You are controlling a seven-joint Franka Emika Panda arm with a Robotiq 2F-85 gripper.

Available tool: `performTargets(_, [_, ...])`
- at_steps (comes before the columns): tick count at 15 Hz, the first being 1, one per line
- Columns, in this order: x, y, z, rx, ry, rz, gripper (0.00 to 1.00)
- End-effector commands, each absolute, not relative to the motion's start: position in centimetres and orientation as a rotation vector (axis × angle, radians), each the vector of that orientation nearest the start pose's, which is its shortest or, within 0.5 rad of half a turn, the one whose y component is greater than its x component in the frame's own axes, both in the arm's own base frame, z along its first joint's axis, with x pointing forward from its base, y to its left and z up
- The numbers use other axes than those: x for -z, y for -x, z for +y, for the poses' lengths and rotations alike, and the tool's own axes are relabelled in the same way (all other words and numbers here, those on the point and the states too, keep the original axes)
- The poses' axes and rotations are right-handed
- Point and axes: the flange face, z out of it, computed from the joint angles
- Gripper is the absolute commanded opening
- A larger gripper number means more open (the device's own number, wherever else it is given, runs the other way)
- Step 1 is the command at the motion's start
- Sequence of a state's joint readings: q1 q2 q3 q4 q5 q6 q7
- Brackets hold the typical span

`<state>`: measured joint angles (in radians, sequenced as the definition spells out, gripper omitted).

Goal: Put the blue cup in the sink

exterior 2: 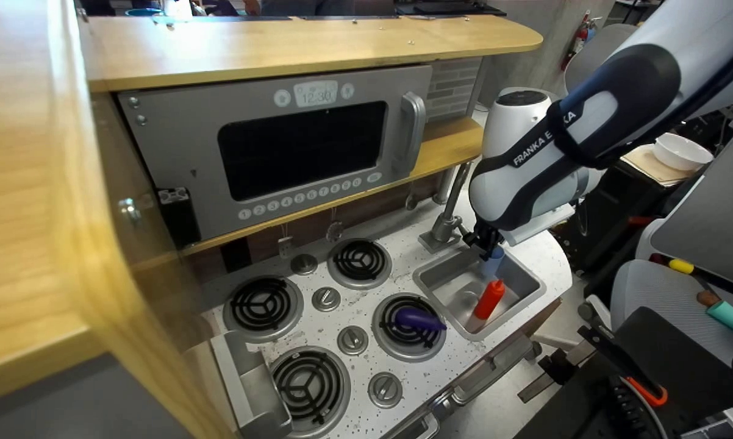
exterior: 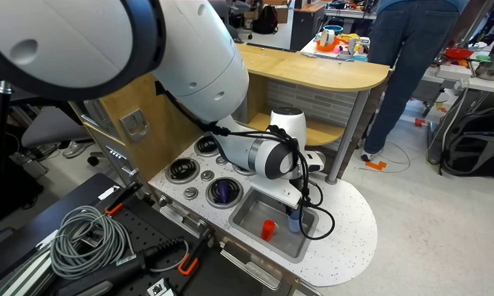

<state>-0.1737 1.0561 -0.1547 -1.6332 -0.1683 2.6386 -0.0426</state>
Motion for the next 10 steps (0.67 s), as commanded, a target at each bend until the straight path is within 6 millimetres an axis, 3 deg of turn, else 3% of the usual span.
performTargets(1, [1.9,-62.2,-19.6,-0.149,3.355,0.144,0.01])
performTargets(6, [3.8,-62.4,-19.2,-0.172,3.352,0.159,0.01])
performTargets(9, [3.6,-62.6,-19.2,-0.172,3.353,0.175,0.01])
performTargets(10, [3.2,-62.6,-19.3,-0.177,3.360,0.189,0.28])
